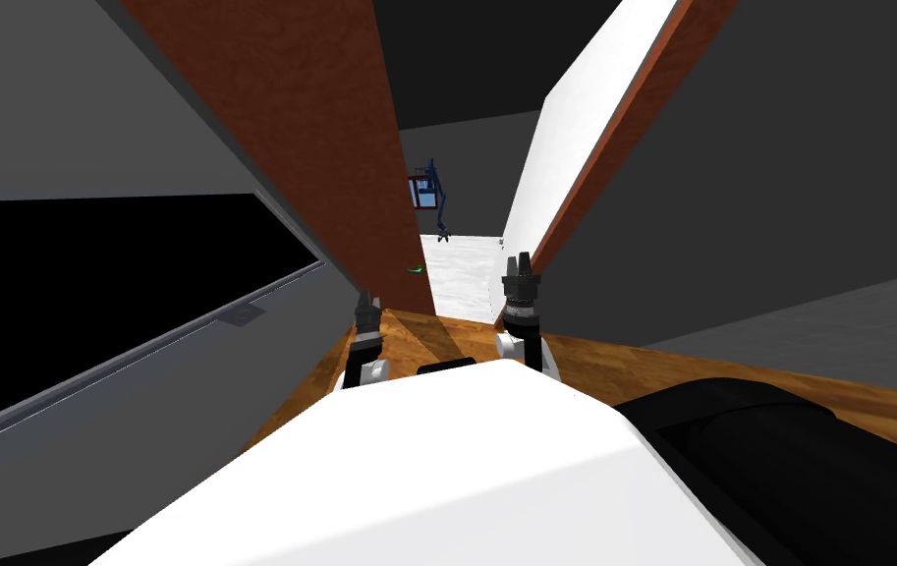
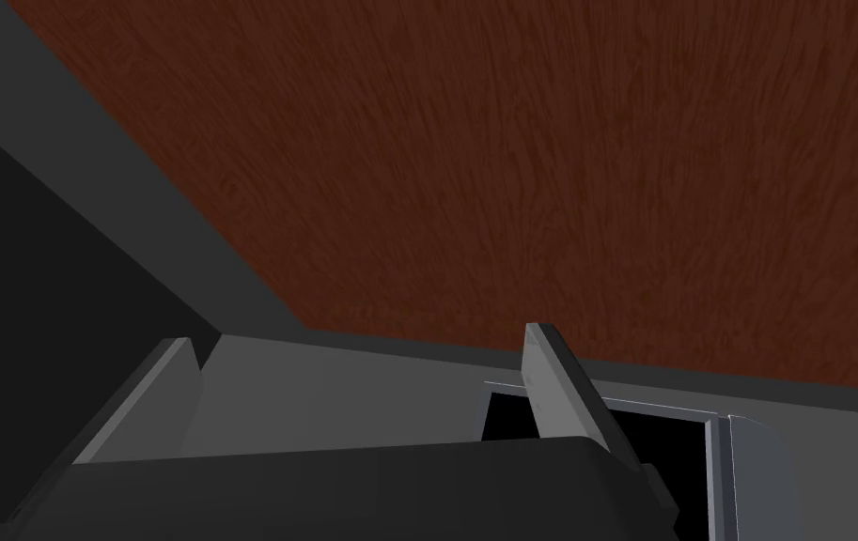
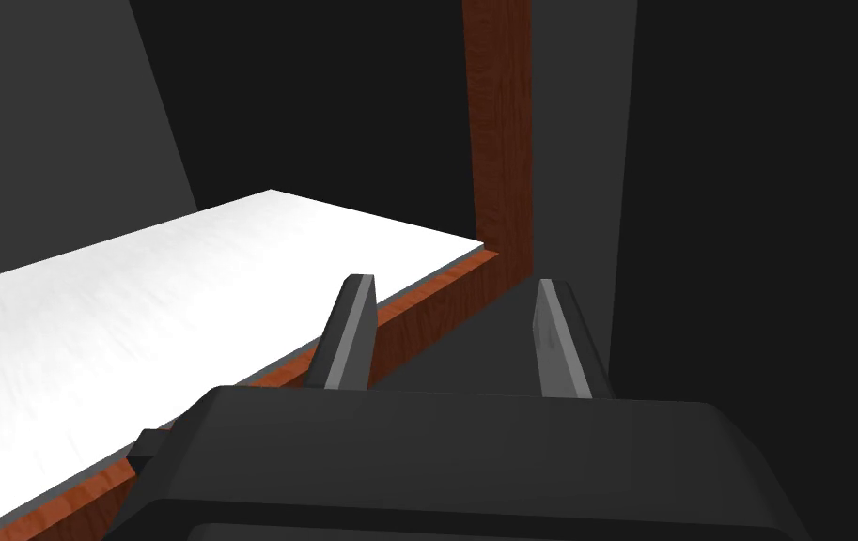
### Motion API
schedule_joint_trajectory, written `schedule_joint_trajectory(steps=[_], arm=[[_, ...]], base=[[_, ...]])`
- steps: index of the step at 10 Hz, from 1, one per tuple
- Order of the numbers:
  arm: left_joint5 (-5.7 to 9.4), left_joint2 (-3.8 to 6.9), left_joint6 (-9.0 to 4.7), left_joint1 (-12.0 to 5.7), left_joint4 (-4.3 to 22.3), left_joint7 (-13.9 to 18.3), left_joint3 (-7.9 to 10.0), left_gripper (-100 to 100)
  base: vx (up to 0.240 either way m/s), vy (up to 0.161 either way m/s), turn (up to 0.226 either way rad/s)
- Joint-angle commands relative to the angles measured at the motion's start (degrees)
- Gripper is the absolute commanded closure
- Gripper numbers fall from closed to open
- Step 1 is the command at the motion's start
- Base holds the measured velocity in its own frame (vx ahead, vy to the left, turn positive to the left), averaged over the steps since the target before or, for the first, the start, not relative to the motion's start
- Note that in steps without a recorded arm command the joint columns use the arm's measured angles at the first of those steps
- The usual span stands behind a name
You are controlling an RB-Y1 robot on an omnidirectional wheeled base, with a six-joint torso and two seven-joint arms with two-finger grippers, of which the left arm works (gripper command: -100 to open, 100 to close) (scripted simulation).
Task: Push the door open
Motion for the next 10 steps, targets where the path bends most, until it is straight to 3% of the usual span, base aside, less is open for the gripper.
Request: schedule_joint_trajectory(steps=[1, 10], arm=[[0.13, 0.43, -0.97, -1.26, 2.86, 0.37, -0.09, -100], [0.36, 1.50, -3.98, -5.40, 15.11, 1.69, -1.39, -100]], base=[[0.109, 0.060, -0.043], [0.074, 0.041, -0.039]])
